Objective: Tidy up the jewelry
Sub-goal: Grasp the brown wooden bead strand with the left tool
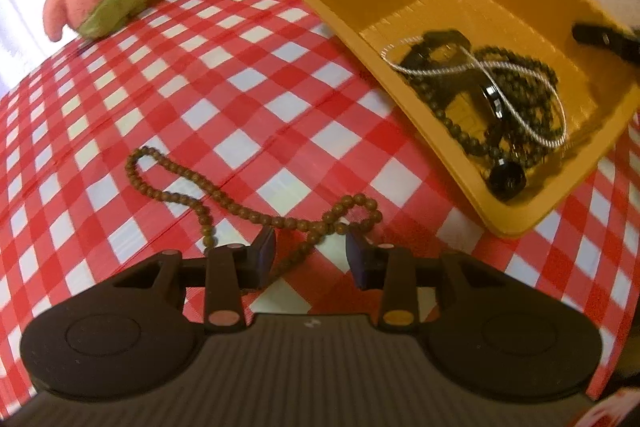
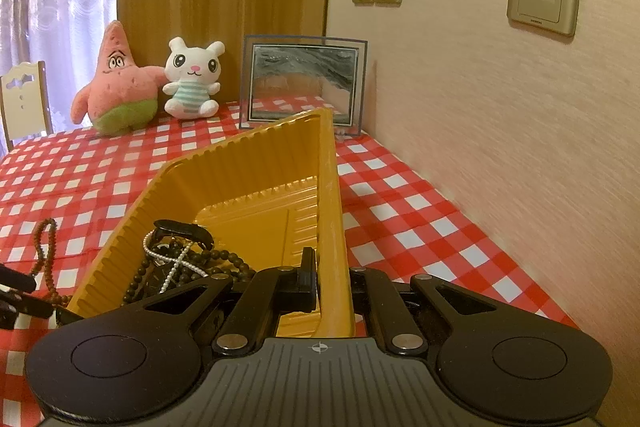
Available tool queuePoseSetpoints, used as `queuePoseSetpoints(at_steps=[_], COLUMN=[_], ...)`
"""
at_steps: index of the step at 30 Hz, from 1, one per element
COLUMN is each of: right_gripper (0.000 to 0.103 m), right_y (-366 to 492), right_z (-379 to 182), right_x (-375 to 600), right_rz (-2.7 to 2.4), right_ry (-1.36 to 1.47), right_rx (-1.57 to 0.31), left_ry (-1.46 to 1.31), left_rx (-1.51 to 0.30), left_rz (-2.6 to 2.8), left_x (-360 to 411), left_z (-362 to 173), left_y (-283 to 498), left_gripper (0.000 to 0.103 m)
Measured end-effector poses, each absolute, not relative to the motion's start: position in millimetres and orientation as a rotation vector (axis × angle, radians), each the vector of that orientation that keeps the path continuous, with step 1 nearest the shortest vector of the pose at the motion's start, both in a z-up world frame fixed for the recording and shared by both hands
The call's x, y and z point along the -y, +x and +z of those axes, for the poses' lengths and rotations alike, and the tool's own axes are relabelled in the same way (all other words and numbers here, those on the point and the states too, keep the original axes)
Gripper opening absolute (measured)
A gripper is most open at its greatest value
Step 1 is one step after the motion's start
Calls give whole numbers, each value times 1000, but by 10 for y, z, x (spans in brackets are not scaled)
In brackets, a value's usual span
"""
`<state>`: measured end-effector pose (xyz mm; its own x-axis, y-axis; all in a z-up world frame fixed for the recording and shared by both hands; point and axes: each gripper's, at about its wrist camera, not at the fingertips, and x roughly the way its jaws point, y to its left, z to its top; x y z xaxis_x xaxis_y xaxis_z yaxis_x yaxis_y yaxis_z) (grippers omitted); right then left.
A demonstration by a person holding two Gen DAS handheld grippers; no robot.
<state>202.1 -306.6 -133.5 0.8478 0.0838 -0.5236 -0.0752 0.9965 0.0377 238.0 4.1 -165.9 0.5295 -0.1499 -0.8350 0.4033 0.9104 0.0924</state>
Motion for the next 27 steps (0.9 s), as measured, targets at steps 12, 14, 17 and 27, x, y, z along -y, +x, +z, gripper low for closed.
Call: queuePoseSetpoints(at_steps=[12, 14, 17, 27], right_gripper=[5, 5, 5, 5], right_y=[2070, 2073, 2080, 2088], right_z=[-1353, -1355, -1359, -1370], right_x=[3048, 3047, 3048, 3050], right_rz=[76, 75, 75, 75], right_ry=[19, 19, 19, 22], right_rx=[-564, -565, -566, -568], left_ry=[357, 354, 352, 337], left_rx=[-950, -950, -953, -966], left_rz=[-418, -428, -436, -442], left_x=[3, 15, 26, 13], left_z=[-1752, -1754, -1755, -1751], left_y=[2427, 2424, 2408, 2431], left_gripper=[13, 7, 7, 7])
